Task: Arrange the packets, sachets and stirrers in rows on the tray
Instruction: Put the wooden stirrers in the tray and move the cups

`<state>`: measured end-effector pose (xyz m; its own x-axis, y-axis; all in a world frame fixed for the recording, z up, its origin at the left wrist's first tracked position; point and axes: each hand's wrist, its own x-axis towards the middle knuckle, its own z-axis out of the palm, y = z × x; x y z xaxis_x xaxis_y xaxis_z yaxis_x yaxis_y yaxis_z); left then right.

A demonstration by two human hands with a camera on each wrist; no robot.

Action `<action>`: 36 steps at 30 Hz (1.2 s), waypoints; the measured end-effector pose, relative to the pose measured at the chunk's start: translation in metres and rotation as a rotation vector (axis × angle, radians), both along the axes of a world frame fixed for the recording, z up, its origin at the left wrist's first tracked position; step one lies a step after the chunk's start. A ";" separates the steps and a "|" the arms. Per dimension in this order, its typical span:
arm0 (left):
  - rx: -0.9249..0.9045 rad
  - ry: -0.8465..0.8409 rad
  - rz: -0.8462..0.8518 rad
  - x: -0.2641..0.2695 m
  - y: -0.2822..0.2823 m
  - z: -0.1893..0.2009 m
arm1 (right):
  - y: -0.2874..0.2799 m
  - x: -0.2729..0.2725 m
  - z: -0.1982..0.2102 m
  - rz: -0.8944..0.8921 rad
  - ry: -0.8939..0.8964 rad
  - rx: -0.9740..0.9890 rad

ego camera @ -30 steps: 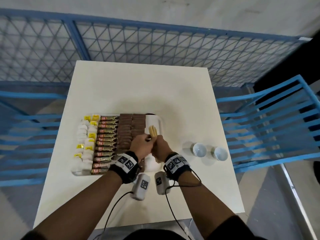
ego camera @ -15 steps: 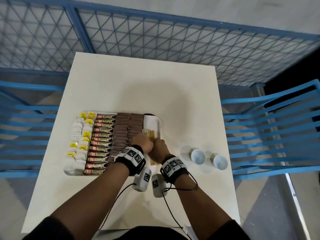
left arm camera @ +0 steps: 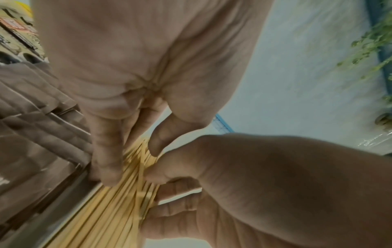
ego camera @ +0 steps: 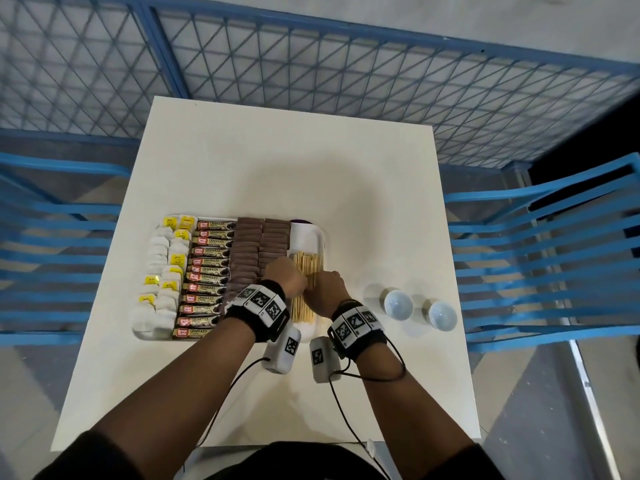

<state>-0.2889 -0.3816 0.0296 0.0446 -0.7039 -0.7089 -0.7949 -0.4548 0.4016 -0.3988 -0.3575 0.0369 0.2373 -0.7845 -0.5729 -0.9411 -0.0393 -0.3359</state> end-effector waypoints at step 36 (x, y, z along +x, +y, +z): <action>-0.358 0.201 -0.041 0.092 0.062 -0.006 | 0.051 0.004 -0.039 -0.505 -0.327 -0.198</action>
<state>-0.1971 -0.3199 0.0238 -0.1032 -0.9059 -0.4108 -0.6991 -0.2277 0.6778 -0.3951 -0.3067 -0.0025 -0.0516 -0.9291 -0.3662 -0.7100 0.2920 -0.6408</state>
